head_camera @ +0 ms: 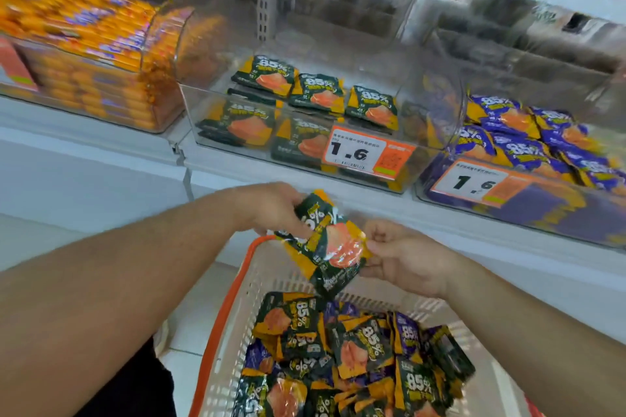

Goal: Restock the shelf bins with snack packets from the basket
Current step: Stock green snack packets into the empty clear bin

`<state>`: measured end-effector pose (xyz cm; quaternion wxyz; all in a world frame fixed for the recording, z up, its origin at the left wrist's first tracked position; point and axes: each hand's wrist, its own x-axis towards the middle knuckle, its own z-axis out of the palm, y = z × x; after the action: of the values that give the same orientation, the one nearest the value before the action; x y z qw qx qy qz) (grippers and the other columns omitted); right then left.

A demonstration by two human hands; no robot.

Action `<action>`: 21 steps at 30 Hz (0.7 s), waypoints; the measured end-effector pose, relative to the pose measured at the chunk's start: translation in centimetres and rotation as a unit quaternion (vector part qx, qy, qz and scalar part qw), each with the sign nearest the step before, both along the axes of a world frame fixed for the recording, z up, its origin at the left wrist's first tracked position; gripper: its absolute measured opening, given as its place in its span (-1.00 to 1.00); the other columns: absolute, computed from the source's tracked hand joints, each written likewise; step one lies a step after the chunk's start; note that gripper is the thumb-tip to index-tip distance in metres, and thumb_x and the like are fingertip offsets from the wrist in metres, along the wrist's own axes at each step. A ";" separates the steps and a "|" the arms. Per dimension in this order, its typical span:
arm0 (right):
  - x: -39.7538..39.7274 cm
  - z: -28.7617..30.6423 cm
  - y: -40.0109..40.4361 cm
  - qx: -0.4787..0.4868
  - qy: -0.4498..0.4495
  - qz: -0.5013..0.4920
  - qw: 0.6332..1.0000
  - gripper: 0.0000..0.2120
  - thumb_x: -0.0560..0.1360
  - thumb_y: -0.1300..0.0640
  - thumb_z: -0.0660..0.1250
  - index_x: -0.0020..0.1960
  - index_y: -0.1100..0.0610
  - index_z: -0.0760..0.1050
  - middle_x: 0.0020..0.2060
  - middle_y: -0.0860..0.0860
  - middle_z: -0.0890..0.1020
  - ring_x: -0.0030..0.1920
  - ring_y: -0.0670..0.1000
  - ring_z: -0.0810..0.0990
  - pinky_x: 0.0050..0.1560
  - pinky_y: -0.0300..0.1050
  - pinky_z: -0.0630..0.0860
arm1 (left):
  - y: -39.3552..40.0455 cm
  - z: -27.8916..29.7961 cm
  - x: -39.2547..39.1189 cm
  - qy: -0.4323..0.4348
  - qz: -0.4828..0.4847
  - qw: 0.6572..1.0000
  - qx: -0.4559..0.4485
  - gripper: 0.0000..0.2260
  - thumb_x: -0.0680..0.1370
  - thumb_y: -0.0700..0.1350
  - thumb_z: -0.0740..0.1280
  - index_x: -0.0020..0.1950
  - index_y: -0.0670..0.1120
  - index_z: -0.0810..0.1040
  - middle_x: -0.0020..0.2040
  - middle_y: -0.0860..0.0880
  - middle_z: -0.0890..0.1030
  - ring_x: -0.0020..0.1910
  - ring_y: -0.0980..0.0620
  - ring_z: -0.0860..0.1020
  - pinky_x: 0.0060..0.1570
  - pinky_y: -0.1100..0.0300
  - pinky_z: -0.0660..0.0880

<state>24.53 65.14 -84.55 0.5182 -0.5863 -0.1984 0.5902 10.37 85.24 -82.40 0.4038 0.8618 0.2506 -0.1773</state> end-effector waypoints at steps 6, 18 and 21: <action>-0.8 2.6 0.2 0.025 -0.186 -0.075 0.979 -0.67 0.37 0.51 0.41 -0.10 0.17 0.39 -0.16 0.07 0.64 -0.16 0.10 0.63 -0.02 0.07 0.56 | 0.4 1.5 -0.2 -0.095 0.039 0.993 -0.057 -0.92 0.51 -0.15 0.46 -0.13 -0.05 0.58 -0.16 -0.03 0.63 -0.19 0.04 0.59 -0.20 0.17 0.58; -4.9 6.5 0.5 0.129 -0.290 -0.073 0.946 -0.57 0.42 0.41 0.44 -0.08 -0.12 0.45 -0.28 0.03 0.50 -0.26 0.07 0.45 -0.17 0.11 0.49 | -1.2 7.4 -0.2 -0.286 0.087 0.949 -0.100 -0.88 0.43 -0.13 0.53 -0.07 -0.04 0.67 -0.15 0.11 0.70 -0.09 0.06 0.66 -0.08 0.04 0.58; -4.8 9.6 1.5 0.173 -0.315 -0.141 0.922 -0.53 0.44 0.53 0.36 -0.03 -0.06 0.46 -0.30 -0.04 0.54 -0.24 0.05 0.53 -0.21 0.07 0.60 | -1.1 9.2 -0.2 -0.426 0.171 0.885 -0.084 -0.95 0.51 -0.02 0.44 -0.15 0.07 0.64 -0.37 0.20 0.61 -0.36 0.27 0.54 -0.25 0.33 0.44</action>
<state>19.69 66.68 -74.96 0.6004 -0.6648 -0.3659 0.2524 10.19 84.10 -73.23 0.5667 0.7611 0.1818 0.2578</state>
